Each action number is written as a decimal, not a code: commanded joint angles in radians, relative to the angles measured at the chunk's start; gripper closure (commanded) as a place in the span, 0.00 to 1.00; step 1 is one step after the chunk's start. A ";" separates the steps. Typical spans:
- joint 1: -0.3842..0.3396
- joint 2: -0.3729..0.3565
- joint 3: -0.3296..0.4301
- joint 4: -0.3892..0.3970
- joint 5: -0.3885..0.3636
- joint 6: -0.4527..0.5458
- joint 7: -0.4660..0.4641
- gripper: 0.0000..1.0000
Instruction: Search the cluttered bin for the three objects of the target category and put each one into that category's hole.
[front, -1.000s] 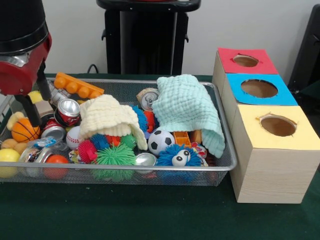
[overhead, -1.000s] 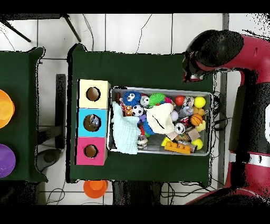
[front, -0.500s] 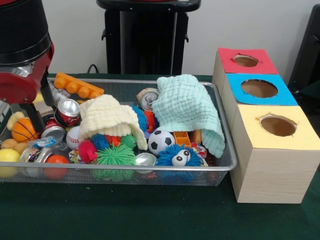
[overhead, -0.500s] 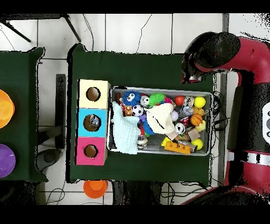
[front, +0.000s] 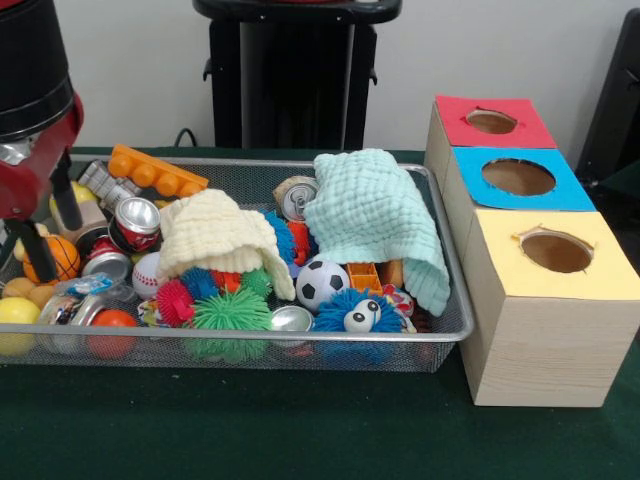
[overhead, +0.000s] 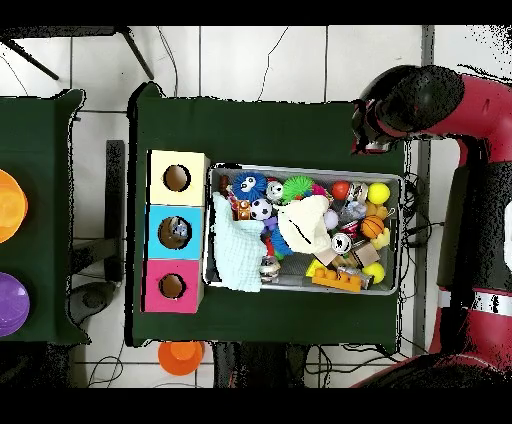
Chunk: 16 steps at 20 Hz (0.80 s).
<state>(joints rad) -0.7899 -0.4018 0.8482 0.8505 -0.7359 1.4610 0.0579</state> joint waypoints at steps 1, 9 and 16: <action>-0.047 0.034 -0.035 0.091 -0.046 -0.107 -0.298 0.00; -0.081 0.051 -0.034 0.138 -0.008 -0.111 -0.294 0.00; -0.090 0.060 -0.024 0.153 0.006 -0.093 -0.276 0.00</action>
<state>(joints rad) -0.8811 -0.3787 0.8475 0.8918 -0.7347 1.3759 0.0362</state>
